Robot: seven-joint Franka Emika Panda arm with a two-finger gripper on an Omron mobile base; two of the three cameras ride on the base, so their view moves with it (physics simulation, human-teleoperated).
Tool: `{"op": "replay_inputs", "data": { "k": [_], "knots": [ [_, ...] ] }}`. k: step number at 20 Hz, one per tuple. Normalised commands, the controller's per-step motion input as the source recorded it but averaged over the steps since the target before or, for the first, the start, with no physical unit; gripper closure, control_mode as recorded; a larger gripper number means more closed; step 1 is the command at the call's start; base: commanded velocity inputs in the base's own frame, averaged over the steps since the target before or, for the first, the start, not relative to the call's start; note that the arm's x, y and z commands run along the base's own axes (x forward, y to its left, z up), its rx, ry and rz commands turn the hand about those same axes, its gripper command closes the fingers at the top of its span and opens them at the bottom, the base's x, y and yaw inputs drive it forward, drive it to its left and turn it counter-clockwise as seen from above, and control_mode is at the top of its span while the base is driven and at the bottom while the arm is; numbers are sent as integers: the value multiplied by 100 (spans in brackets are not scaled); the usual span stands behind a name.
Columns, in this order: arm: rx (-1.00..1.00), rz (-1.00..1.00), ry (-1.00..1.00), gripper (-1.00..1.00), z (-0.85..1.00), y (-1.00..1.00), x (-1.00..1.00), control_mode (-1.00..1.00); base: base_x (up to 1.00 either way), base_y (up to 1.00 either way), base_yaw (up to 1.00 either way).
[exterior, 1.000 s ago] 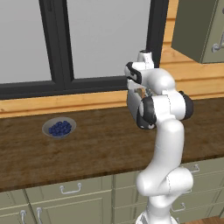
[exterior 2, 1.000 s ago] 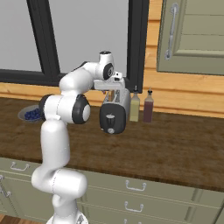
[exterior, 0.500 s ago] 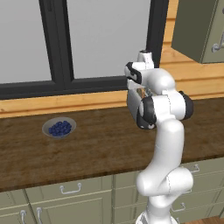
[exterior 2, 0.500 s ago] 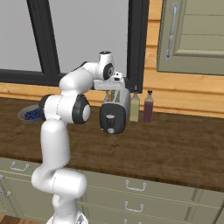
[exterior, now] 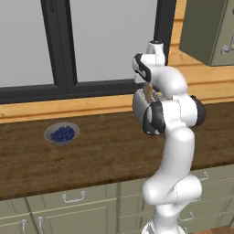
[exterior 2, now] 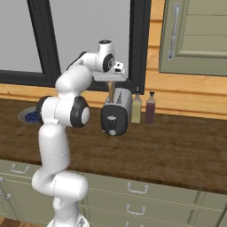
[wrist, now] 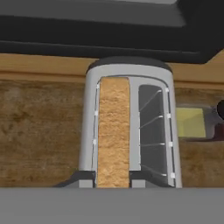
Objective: Start the toaster. Once the lever pops up, take the bread to the plate on the dining counter.
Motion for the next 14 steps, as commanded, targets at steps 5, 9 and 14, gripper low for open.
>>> {"op": "replay_inputs", "data": {
  "k": [5, 9, 14],
  "knots": [
    [3, 0, -20, 100, 70, 1, -69, -100, 0, 0, 0],
    [0, 0, -35, 100, 44, 19, -100, -100, 0, 0, 0],
    [0, -3, -18, 100, 67, 42, -98, -100, 0, 0, 0]
  ]
}}
